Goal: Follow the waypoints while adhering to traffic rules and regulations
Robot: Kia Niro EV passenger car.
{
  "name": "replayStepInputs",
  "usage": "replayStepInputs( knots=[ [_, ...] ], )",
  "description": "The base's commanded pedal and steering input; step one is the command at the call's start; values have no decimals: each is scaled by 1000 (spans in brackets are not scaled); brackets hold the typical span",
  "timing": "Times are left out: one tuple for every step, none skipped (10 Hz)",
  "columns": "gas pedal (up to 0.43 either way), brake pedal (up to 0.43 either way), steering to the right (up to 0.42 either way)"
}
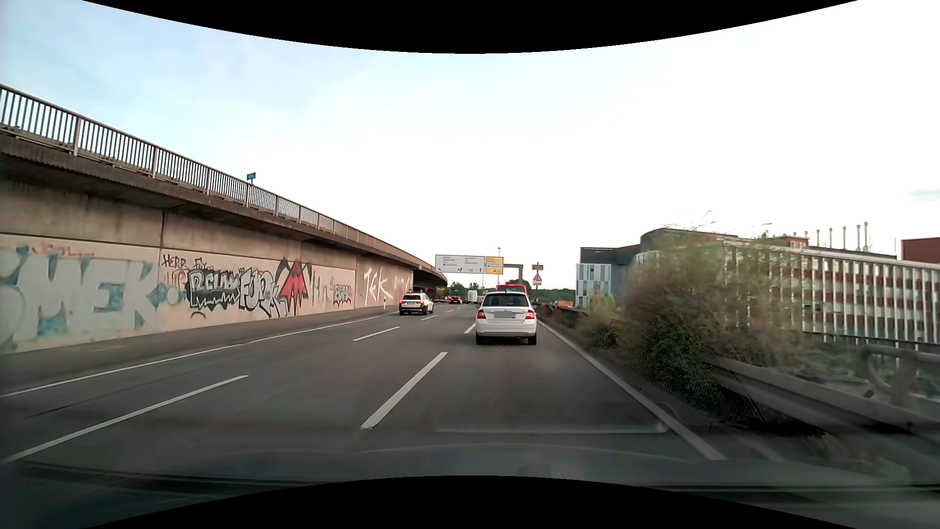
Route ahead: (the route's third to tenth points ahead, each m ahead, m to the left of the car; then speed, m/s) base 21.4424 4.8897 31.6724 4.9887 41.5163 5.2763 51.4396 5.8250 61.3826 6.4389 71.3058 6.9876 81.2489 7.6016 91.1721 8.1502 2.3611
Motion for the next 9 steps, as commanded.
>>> replayStepInputs(
  knots=[
    [110,0,-4],
    [110,0,-4],
    [110,0,-3],
    [110,0,-3],
    [110,0,-3],
    [110,0,-4],
    [110,0,-4],
    [110,0,-4],
    [98,0,-4]
  ],
)
